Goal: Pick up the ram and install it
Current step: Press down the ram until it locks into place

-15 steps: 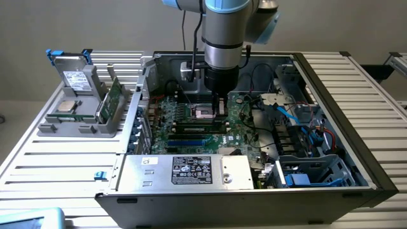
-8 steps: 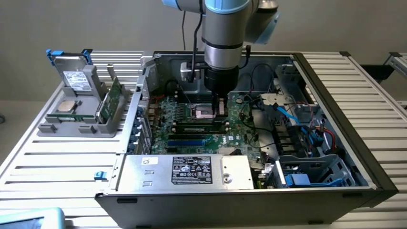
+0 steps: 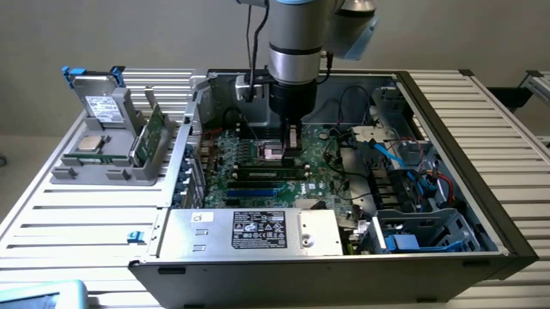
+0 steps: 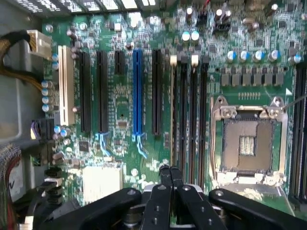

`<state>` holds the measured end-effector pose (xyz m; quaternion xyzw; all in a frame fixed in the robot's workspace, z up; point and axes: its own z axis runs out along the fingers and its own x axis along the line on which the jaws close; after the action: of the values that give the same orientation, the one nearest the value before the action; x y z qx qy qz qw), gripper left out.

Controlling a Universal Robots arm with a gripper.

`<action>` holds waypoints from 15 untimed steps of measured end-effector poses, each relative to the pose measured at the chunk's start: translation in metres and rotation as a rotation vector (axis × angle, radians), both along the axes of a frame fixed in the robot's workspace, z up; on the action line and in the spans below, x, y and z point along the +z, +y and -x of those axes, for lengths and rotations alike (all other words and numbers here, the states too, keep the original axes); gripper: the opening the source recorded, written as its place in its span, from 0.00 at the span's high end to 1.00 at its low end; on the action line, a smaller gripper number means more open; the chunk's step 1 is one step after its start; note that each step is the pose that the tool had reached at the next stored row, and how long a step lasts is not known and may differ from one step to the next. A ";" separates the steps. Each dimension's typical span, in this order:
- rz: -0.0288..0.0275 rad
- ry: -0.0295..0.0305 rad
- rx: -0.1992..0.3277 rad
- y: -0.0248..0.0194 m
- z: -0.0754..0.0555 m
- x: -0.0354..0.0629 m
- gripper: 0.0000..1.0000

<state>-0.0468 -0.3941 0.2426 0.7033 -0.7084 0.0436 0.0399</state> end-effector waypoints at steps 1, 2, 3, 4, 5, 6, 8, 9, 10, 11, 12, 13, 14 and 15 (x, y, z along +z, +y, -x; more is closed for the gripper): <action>0.0003 -0.0014 0.000 0.0000 0.004 0.0001 0.89; 0.0003 -0.0026 0.000 0.0000 0.008 0.0001 0.89; 0.0004 -0.0035 0.000 0.0000 0.012 0.0001 0.89; 0.0004 -0.0044 0.000 0.0000 0.016 0.0001 0.89; 0.0003 -0.0054 0.000 0.0000 0.020 0.0001 0.89; 0.0004 -0.0061 0.000 0.0000 0.024 0.0001 0.89; 0.0003 -0.0076 0.000 0.0000 0.029 -0.0004 0.89; -0.0001 -0.0079 0.000 0.0001 0.030 -0.0014 0.89; 0.0003 -0.0078 0.000 0.0000 0.031 -0.0027 0.89; 0.0004 -0.0078 0.000 0.0000 0.031 -0.0044 0.89; 0.0003 -0.0079 0.000 0.0000 0.032 -0.0057 0.89; 0.0004 -0.0079 0.000 0.0001 0.032 -0.0062 0.89; 0.0004 -0.0078 0.000 0.0001 0.034 -0.0066 0.89; 0.0003 -0.0079 0.000 0.0003 0.036 -0.0070 0.89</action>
<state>-0.0823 -0.3939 0.2356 0.7031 -0.7086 0.0465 0.0373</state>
